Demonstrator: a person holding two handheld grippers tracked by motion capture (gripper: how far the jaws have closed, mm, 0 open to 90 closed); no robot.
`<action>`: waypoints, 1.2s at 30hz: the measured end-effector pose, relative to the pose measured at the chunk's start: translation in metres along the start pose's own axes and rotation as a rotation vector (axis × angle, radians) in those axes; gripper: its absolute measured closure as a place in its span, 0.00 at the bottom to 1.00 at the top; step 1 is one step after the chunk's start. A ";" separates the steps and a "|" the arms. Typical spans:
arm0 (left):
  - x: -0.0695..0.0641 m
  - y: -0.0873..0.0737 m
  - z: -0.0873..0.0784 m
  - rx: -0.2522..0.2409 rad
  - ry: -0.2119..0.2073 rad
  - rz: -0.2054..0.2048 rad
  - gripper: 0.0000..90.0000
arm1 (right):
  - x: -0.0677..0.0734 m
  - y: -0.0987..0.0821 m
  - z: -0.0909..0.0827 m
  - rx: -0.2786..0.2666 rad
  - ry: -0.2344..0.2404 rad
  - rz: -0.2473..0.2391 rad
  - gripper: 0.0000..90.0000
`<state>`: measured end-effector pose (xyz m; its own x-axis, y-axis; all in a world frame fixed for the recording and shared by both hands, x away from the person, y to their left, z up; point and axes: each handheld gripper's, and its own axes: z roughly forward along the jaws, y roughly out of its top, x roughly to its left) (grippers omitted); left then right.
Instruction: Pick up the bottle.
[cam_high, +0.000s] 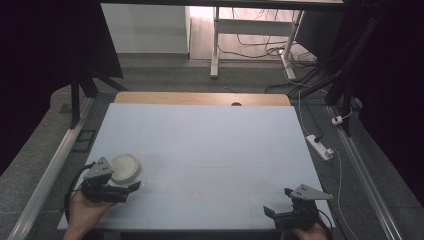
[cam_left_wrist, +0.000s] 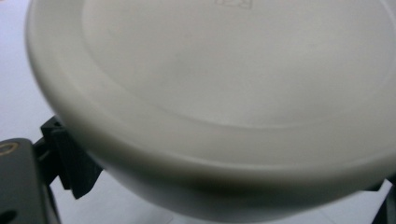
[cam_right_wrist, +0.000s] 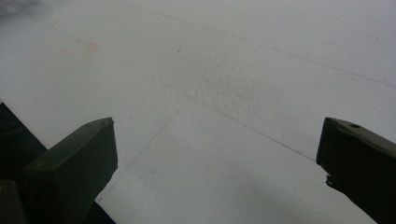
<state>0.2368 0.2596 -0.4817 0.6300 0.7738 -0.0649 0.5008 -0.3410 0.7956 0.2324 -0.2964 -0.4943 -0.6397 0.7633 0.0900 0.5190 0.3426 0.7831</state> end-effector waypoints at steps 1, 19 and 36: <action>-0.001 0.002 0.001 0.000 -0.007 0.005 0.08 | 0.000 0.000 0.000 0.000 0.000 0.000 0.00; -0.016 0.042 0.027 -0.005 -0.078 0.091 0.08 | 0.000 0.000 0.000 0.000 -0.003 -0.004 0.00; -0.026 0.077 0.062 -0.001 -0.143 0.143 0.08 | 0.000 0.000 0.000 -0.002 -0.004 -0.005 0.00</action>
<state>0.2959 0.1795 -0.4560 0.7728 0.6336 -0.0364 0.3998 -0.4415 0.8032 0.2320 -0.2963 -0.4943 -0.6404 0.7635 0.0833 0.5145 0.3459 0.7846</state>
